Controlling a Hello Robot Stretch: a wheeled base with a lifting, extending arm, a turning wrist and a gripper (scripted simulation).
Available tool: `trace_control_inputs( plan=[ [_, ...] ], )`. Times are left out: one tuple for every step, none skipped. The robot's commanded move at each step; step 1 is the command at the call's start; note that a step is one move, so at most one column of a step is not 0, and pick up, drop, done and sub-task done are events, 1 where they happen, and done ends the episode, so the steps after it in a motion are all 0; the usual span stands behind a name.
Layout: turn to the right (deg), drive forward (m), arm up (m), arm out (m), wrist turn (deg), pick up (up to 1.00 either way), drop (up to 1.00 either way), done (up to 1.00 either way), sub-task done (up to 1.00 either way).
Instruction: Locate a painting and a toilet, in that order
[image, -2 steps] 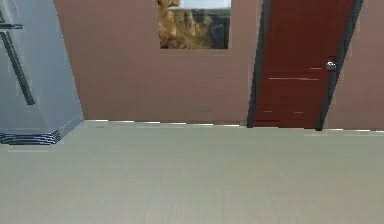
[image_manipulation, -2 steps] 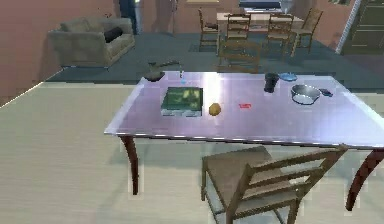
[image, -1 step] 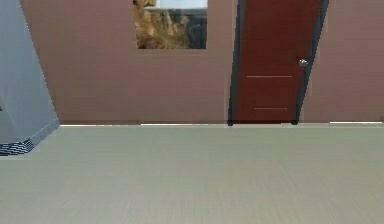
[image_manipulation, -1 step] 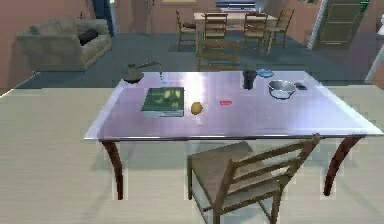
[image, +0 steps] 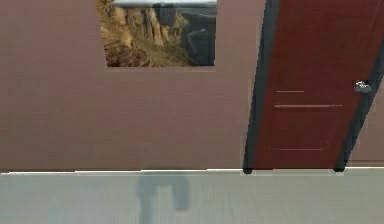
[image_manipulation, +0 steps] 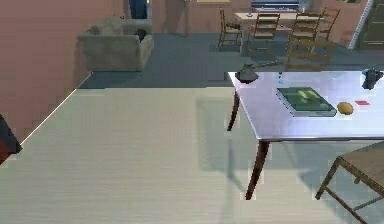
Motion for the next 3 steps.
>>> trace_control_inputs(
  plan=[
    [3.0,0.0,0.0,0.0,0.0,0.0,0.0,0.0,0.0],
    [0.0,0.9,0.0,0.0,0.0,0.0,0.0,0.0,0.0],
    [-24.0,0.0,0.0,0.0,0.0,0.0,0.0,0.0,0.0]
  ],
)
